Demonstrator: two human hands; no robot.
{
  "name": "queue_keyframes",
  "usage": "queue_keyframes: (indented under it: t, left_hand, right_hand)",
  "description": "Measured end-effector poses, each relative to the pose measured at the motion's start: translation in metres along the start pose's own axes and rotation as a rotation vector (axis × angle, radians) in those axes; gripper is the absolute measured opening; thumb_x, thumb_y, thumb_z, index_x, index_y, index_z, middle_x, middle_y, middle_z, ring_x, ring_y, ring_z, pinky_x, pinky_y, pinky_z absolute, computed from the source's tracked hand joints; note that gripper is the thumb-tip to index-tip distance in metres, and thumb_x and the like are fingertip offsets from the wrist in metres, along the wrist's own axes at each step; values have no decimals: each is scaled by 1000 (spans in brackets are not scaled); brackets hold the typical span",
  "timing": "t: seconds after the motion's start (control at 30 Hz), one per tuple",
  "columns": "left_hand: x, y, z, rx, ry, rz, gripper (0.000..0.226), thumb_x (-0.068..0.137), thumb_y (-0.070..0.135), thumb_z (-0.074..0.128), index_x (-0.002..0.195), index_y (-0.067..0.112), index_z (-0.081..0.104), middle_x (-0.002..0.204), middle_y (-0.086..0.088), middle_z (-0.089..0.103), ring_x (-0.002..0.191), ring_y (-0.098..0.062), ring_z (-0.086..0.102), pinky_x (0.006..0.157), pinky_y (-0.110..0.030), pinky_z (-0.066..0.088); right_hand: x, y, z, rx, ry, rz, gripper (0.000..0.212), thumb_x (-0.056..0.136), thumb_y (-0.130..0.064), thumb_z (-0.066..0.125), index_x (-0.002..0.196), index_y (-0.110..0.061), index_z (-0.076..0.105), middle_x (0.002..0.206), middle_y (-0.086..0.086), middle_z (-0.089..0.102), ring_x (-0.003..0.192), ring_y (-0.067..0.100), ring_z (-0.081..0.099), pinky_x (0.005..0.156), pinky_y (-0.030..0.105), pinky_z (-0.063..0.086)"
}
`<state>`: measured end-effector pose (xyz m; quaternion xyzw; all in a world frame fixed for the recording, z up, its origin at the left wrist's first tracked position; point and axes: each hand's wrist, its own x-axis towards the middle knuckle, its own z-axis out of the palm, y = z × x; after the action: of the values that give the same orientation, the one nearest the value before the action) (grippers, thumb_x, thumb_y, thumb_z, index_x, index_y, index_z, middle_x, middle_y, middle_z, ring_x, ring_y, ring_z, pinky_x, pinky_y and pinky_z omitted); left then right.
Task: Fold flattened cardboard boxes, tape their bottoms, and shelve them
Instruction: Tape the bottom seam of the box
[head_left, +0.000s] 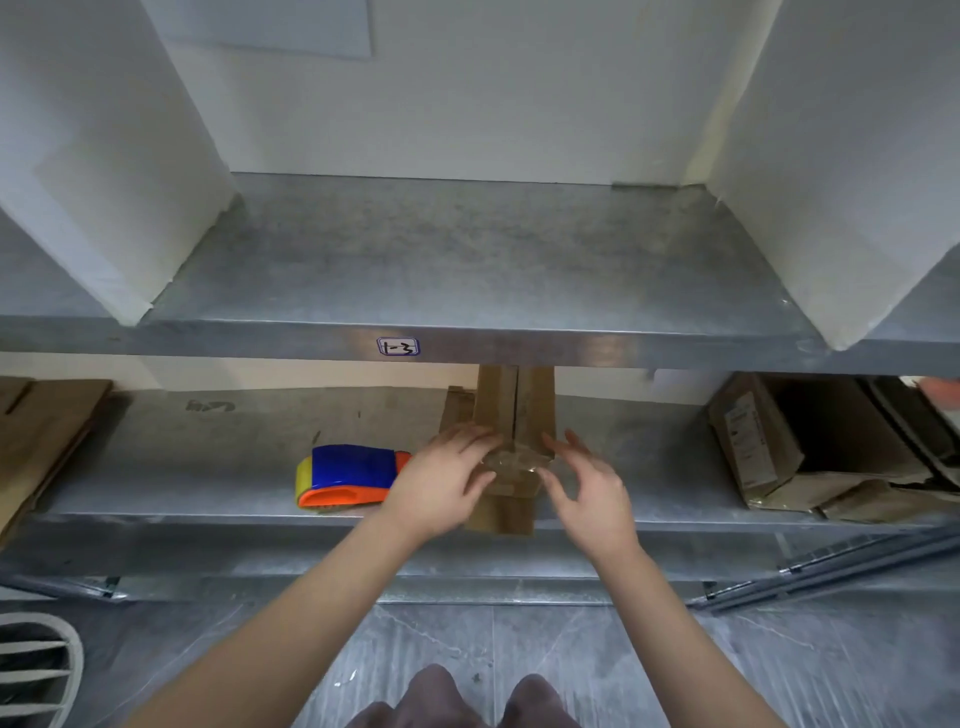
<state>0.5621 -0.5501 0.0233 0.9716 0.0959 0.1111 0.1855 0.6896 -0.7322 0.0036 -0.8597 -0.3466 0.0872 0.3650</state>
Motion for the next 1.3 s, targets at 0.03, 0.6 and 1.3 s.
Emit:
queue_keyframes:
  t: [0.03, 0.6, 1.3]
  left_hand:
    - [1, 4, 7, 9, 10, 16, 42, 92, 29, 57, 133, 21, 53, 136, 2, 54, 130, -21, 45, 106, -38, 41]
    - [-23, 8, 31, -541, 90, -455, 53, 96, 27, 55, 146, 28, 35, 145, 3, 45, 132, -14, 45, 110, -34, 39]
    - [25, -33, -12, -380, -285, -251, 56, 87, 3, 66, 133, 32, 53, 115, 11, 52, 96, -5, 55, 84, -11, 45]
  right_hand:
    - [-1, -1, 1, -53, 50, -43, 35, 90, -41, 59, 124, -32, 64, 137, 4, 58, 127, 23, 53, 105, 37, 44]
    - [1, -9, 17, 226, -24, 151, 26, 90, -29, 66, 114, -38, 68, 101, -9, 73, 93, 10, 68, 85, 18, 52]
    - [27, 8, -23, 247, -265, 94, 51, 85, -4, 68, 116, -44, 61, 114, -16, 64, 92, -5, 65, 86, 9, 49]
